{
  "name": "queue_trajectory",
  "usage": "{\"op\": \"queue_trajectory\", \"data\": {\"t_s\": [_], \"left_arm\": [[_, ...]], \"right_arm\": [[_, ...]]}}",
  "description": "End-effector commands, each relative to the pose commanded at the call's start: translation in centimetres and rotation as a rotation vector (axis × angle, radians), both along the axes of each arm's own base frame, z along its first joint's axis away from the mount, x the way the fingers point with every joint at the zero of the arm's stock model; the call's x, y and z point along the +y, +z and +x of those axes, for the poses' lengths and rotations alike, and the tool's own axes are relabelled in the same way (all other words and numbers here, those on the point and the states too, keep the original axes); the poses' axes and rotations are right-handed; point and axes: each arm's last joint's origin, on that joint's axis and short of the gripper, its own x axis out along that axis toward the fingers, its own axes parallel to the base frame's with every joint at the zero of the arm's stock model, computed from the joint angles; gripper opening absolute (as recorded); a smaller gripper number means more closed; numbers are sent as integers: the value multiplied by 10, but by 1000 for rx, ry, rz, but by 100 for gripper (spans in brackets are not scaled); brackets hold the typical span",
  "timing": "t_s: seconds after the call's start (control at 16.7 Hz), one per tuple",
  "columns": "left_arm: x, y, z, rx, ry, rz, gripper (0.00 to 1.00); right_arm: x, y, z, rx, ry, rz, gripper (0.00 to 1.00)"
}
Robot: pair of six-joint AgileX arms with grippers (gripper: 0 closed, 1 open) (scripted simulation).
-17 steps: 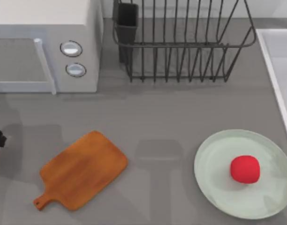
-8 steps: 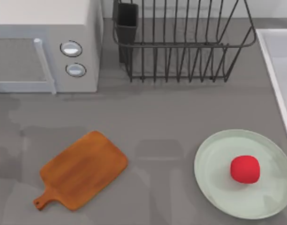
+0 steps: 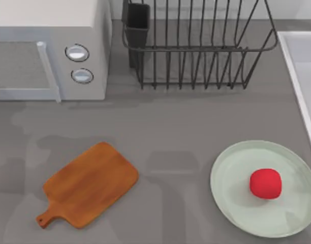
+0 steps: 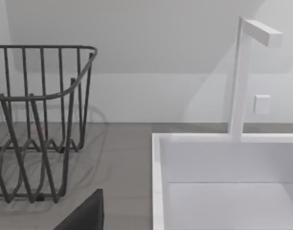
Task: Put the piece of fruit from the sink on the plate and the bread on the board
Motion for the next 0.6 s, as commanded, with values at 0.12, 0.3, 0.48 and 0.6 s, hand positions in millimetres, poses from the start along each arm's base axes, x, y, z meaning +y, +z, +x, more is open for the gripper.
{"op": "queue_trajectory", "data": {"t_s": [0.12,0.3,0.48,0.6], "left_arm": [[1,-2,0,5,2,-1,0],[-17,-7,0,25,13,-4,0],[-54,-13,1,38,53,-2,0],[-85,-17,0,33,96,0,0]], "right_arm": [[0,0,0,0,0,0,100],[0,0,0,0,0,0,100],[0,0,0,0,0,0,100],[0,0,0,0,0,0,100]]}}
